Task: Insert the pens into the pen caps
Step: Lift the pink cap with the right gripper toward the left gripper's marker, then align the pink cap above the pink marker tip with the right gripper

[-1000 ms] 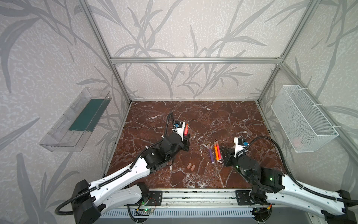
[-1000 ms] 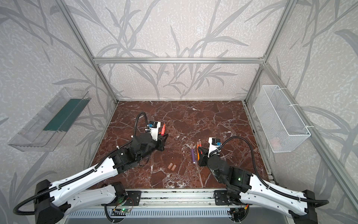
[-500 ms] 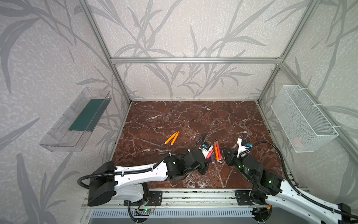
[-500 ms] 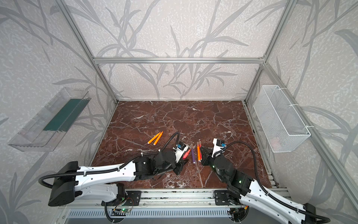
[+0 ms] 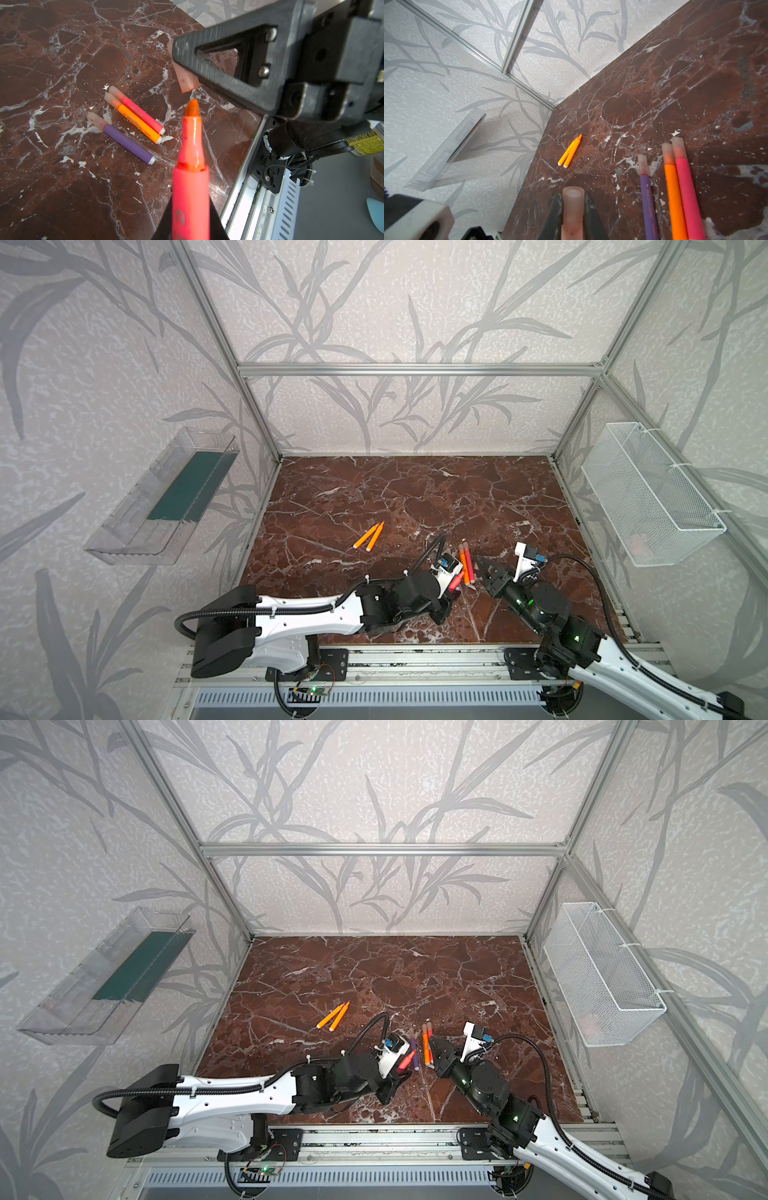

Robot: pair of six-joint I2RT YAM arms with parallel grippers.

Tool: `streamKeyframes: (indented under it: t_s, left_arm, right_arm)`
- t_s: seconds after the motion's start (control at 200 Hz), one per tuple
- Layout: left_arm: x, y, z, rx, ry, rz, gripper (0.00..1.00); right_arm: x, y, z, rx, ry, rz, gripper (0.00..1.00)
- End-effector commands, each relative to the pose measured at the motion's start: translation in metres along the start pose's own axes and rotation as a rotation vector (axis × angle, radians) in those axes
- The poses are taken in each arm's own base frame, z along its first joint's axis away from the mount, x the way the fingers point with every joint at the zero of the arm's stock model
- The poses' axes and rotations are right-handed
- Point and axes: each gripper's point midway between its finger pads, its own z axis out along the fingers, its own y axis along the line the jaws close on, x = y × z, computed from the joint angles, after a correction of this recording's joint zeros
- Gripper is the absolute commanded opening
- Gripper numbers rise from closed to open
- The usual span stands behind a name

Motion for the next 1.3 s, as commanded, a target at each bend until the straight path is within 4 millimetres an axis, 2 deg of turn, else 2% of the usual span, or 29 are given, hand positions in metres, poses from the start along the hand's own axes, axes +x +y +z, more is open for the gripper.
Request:
streamKeyframes:
  t_s: [0.0, 0.375, 0.915, 1.294]
  left_arm:
    - [-0.001, -0.005, 0.004, 0.021, -0.028, -0.019, 0.0]
    - [-0.003, -0.006, 0.013, 0.005, -0.042, -0.038, 0.0]
    - [-0.003, -0.011, 0.016, 0.015, -0.041, -0.027, 0.0]
    - [-0.004, -0.008, 0.02, -0.014, -0.041, -0.014, 0.0]
  right_arm:
    - [-0.007, 0.01, -0.002, -0.083, -0.047, 0.086, 0.06]
    - [-0.005, 0.029, -0.006, -0.191, -0.017, 0.167, 0.02]
    - [-0.006, 0.035, -0.003, -0.207, -0.017, 0.176, 0.0]
    - [0.002, 0.036, 0.002, -0.21, 0.018, 0.193, 0.0]
